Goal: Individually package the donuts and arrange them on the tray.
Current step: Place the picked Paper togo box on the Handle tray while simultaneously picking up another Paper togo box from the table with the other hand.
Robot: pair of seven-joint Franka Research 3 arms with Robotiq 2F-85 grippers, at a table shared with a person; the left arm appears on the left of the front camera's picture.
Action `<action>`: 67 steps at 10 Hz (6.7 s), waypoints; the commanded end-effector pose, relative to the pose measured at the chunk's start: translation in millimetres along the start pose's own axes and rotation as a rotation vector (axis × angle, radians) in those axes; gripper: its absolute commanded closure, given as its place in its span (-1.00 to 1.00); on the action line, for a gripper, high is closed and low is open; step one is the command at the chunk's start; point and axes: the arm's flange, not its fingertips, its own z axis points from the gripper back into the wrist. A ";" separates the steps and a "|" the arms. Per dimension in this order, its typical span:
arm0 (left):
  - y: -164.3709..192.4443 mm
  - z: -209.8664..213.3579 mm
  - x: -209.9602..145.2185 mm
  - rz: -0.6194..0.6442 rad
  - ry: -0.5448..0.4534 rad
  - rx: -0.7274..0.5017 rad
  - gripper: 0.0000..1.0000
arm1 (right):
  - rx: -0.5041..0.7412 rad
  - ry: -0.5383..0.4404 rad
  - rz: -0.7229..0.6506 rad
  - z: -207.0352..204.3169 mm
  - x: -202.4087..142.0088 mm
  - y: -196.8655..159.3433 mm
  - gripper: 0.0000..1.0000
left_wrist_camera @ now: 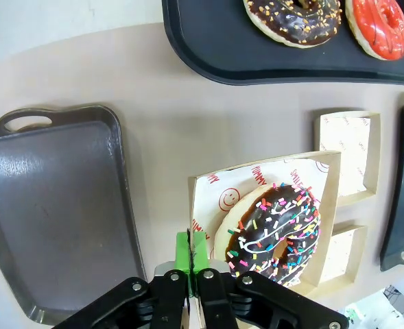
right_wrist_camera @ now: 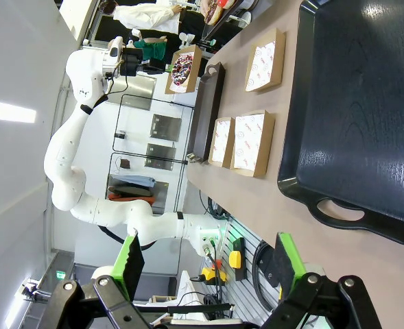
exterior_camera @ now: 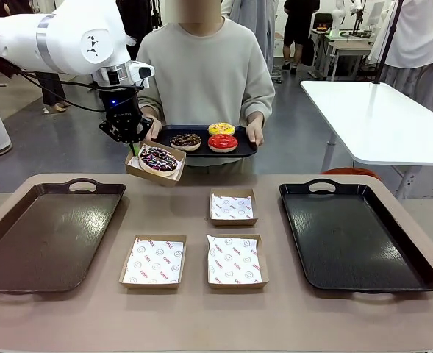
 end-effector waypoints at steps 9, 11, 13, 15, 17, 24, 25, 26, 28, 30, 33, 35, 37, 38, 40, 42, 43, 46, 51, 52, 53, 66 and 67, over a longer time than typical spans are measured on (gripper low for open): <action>132.8 49.5 -36.0 -0.015 -0.065 0.003 0.97 | -0.425 0.202 0.002 -176.1 138.8 147.1 -1.00; 165.8 41.1 -47.6 -0.009 -0.073 -0.020 0.97 | -0.611 0.185 0.060 -238.2 169.6 167.6 -1.00; 191.6 28.9 -55.5 0.002 -0.079 -0.051 0.97 | -0.738 0.160 0.077 -290.1 200.5 164.1 -1.00; 212.4 14.3 -58.0 0.019 -0.049 -0.075 0.97 | -0.836 0.168 0.096 -332.2 215.8 146.2 -1.00; 224.7 -3.3 -60.2 0.022 -0.009 -0.092 0.97 | -0.931 0.155 0.168 -365.3 219.8 134.5 -1.00; 226.6 -25.9 -61.4 0.050 0.039 -0.092 0.97 | -0.929 0.218 0.198 -388.7 208.9 107.4 -1.00; 226.6 -25.9 -61.4 0.050 0.039 -0.092 0.97 | -0.929 0.218 0.198 -388.7 208.9 107.4 -1.00; 226.6 -25.9 -61.4 0.050 0.039 -0.092 0.97 | -0.929 0.218 0.198 -388.7 208.9 107.4 -1.00; 226.6 -25.9 -61.4 0.050 0.039 -0.092 0.97 | -0.929 0.218 0.198 -388.7 208.9 107.4 -1.00; 226.6 -25.9 -61.4 0.050 0.039 -0.092 0.97 | -0.929 0.218 0.198 -388.7 208.9 107.4 -1.00; 227.4 -35.1 -59.8 0.049 0.089 -0.109 0.97 | -0.973 0.250 0.102 -405.5 209.3 101.2 -1.00; 231.3 -48.9 -66.7 0.056 0.117 -0.090 0.97 | -1.035 0.331 0.135 -436.3 205.0 103.2 -1.00; 240.8 -65.8 -75.6 0.040 0.121 -0.107 0.97 | -1.039 0.443 0.185 -470.4 197.9 102.8 -1.00; 244.8 -72.6 -79.5 0.026 0.111 -0.120 0.97 | -1.065 0.461 0.172 -485.5 197.6 96.5 -1.00; 252.7 -83.9 -81.1 -0.010 0.073 -0.135 0.97 | -1.100 0.486 0.144 -505.8 200.9 74.3 -1.00; 259.3 -95.2 -73.5 0.000 0.048 -0.143 0.97 | -1.114 0.501 0.128 -517.1 202.0 50.4 -1.00; 259.7 -99.6 -68.4 0.008 0.034 -0.153 0.97 | -1.122 0.498 0.129 -519.7 202.1 42.2 -1.00; 253.9 -105.8 -53.8 0.075 0.050 -0.110 0.97 | -1.118 0.521 0.173 -527.1 200.8 28.7 -1.00; 240.5 -103.7 -40.2 0.138 0.078 -0.048 0.97 | -1.159 0.520 0.190 -527.7 202.0 16.7 -1.00; 237.2 -103.4 -38.7 0.151 0.081 -0.038 0.97 | -1.170 0.504 0.179 -526.5 203.0 13.2 -1.00; 234.3 -103.5 -37.6 0.164 0.083 -0.030 0.97 | -1.169 0.497 0.174 -524.9 204.0 11.5 -1.00; 230.2 -108.8 -24.8 0.206 0.111 0.057 0.97 | -1.213 0.399 0.135 -527.1 207.4 8.4 -1.00; 229.2 -110.0 -22.7 0.203 0.114 0.062 0.97 | -1.214 0.398 0.132 -529.5 206.5 6.0 -1.00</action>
